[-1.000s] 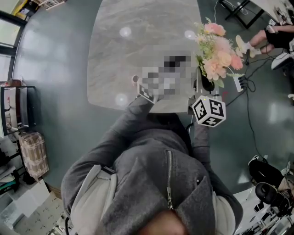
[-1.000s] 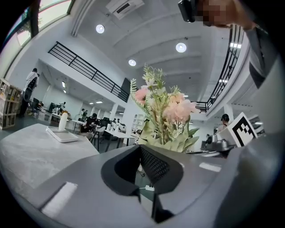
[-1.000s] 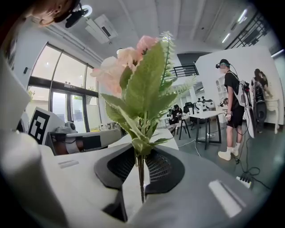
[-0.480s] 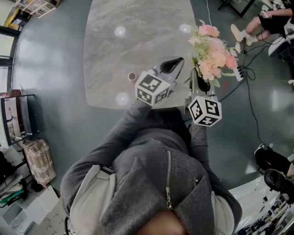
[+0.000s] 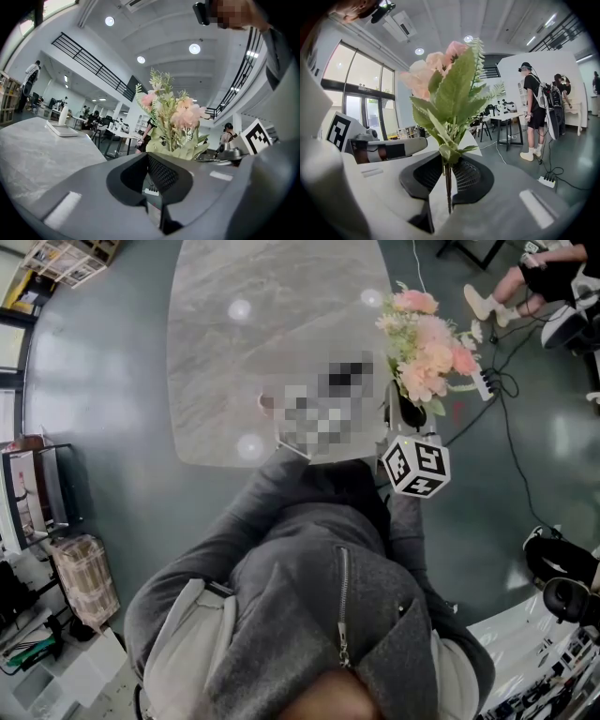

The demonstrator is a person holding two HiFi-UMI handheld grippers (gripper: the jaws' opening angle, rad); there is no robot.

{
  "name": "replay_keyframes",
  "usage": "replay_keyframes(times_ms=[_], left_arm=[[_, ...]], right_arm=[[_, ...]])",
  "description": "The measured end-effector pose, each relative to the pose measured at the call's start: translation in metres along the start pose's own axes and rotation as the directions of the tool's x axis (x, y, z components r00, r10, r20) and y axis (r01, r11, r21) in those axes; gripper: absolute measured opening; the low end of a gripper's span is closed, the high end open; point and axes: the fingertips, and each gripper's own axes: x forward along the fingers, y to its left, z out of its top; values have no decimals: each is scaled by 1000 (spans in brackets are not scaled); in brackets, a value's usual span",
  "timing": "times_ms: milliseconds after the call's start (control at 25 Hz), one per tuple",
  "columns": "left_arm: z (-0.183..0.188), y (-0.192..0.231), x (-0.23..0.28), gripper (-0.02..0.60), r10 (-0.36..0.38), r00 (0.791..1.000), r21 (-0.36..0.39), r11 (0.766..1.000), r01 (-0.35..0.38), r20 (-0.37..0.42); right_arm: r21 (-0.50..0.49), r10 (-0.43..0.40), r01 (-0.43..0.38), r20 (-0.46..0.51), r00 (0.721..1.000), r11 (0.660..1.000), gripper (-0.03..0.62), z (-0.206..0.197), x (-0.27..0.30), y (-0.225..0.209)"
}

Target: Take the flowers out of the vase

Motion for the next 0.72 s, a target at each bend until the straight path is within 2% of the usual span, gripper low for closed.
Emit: replay_keyframes(times_ms=[720], left_arm=[[-4, -3, 6, 9, 11, 1000, -2, 1000, -11, -7]], right_arm=[[16, 21, -21, -4, 1000, 1000, 61, -2, 1, -3]])
